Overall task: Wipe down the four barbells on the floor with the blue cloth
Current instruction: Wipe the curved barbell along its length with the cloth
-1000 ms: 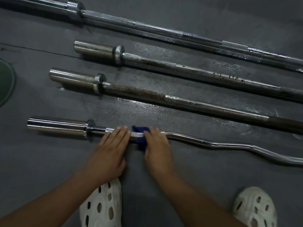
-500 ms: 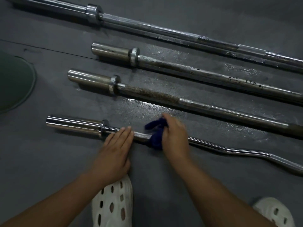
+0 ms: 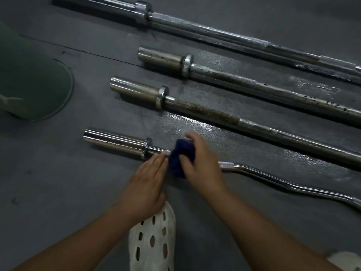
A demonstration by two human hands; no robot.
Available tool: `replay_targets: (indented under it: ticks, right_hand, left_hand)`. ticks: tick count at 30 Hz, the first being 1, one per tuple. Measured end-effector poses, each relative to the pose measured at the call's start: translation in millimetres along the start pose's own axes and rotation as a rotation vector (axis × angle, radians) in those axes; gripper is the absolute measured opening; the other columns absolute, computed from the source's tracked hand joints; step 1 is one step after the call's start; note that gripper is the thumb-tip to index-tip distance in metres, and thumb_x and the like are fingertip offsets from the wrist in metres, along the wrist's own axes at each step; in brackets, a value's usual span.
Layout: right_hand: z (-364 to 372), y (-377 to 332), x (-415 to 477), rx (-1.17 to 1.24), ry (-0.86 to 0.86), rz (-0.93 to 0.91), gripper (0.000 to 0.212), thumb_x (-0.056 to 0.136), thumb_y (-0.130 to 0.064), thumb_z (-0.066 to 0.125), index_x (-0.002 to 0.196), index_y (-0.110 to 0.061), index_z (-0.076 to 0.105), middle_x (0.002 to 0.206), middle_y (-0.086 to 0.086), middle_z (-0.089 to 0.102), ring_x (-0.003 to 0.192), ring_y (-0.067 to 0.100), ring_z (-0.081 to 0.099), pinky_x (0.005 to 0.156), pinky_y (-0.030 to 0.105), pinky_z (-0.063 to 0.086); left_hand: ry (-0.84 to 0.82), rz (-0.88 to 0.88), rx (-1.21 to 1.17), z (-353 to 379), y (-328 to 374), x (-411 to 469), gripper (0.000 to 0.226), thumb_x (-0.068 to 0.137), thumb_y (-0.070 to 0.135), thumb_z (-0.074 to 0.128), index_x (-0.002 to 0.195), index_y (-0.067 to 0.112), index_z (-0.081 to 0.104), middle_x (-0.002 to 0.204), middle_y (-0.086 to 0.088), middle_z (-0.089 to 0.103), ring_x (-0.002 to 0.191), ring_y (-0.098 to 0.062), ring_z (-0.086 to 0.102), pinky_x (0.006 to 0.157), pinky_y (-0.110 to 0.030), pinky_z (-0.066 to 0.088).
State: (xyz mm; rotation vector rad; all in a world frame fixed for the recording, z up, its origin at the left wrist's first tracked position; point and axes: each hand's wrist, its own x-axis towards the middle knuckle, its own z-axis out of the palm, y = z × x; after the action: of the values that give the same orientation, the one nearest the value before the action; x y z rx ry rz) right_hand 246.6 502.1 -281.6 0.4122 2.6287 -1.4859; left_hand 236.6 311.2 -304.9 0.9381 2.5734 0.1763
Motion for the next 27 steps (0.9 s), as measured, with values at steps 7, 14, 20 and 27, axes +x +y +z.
replay_targets:
  ticks: [7,14,20,27]
  right_hand:
    - [69.8,-19.5,32.5,-0.516,-0.22,-0.317,0.047,0.079,-0.022,0.062,0.125,-0.019,0.058,0.129,0.007,0.058,0.112,0.028,0.056,0.091,0.039,0.043]
    - [14.9,32.2,0.0,-0.506,-0.066,-0.2,0.037,0.063,-0.009,0.053,0.096,-0.014,0.069,0.092,0.004,0.069,0.082,0.03,0.065,0.07,0.038,0.052]
    - [28.2,16.5,7.0,-0.516,-0.136,-0.217,0.034,0.073,-0.016,0.051,0.105,-0.022,0.062,0.095,-0.001,0.065,0.089,0.023,0.06,0.079,0.037,0.045]
    - [-64.5,90.5,-31.0,-0.577,0.083,0.145,0.026,0.063,-0.004,0.066,0.075,-0.023,0.053,0.073,0.001,0.062,0.071,0.029,0.06,0.07,0.03,0.031]
  left_hand:
    - [-0.047,-0.064,-0.094,3.9,-4.8,-16.0,0.048,0.077,0.032,0.045,0.118,0.014,0.064,0.112,-0.009,0.064,0.1,-0.026,0.062,0.085,-0.034,0.05]
    - [0.032,-0.061,-0.043,-12.5,-1.2,4.5,0.075,0.071,0.018,0.061,0.144,0.002,0.046,0.151,-0.014,0.043,0.138,-0.027,0.043,0.112,-0.034,0.026]
    - [0.017,-0.035,-0.052,-12.4,4.2,12.6,0.081,0.069,0.019,0.06,0.147,0.001,0.041,0.152,-0.017,0.041,0.139,-0.028,0.038,0.119,-0.03,0.02]
    - [0.004,0.011,0.002,-6.0,6.8,19.0,0.076,0.075,0.028,0.042,0.146,0.0,0.042,0.153,-0.019,0.039,0.14,-0.031,0.038,0.118,-0.034,0.02]
